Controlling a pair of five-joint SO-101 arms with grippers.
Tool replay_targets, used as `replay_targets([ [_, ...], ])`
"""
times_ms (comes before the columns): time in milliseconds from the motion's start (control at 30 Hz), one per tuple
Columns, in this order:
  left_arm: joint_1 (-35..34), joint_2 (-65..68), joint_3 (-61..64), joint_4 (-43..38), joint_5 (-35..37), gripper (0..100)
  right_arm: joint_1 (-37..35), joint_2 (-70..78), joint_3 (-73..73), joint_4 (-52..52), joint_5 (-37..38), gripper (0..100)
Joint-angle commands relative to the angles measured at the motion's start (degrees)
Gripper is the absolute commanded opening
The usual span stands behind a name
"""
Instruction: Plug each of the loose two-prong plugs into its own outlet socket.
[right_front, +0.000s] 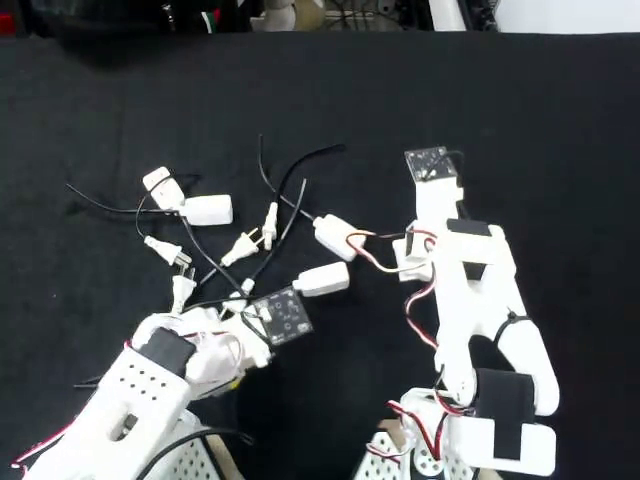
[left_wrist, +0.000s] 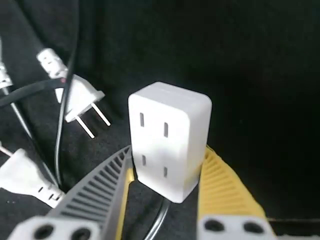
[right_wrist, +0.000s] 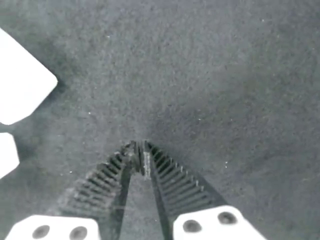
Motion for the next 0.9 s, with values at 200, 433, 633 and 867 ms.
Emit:
replay_targets([
  [200,-1.71,-0.88,-5.32,-1.23,4.92,35,-0.79,-0.22,-1.63,-0.70,1.58,2.5],
  [433,-11.47,-0.97,-17.80,8.88,4.92,34,-0.79,-0.22,-1.71,-0.53,2.11,2.6],
  [633,-30.11,-0.97,-24.48,13.01,4.92,34,-6.15,-1.10,-6.46,2.90,9.67,2.6],
  [867,-51.03,-0.97,-22.64,12.84,5.10,34,-21.10,-0.57,-19.74,12.31,19.78,2.7],
])
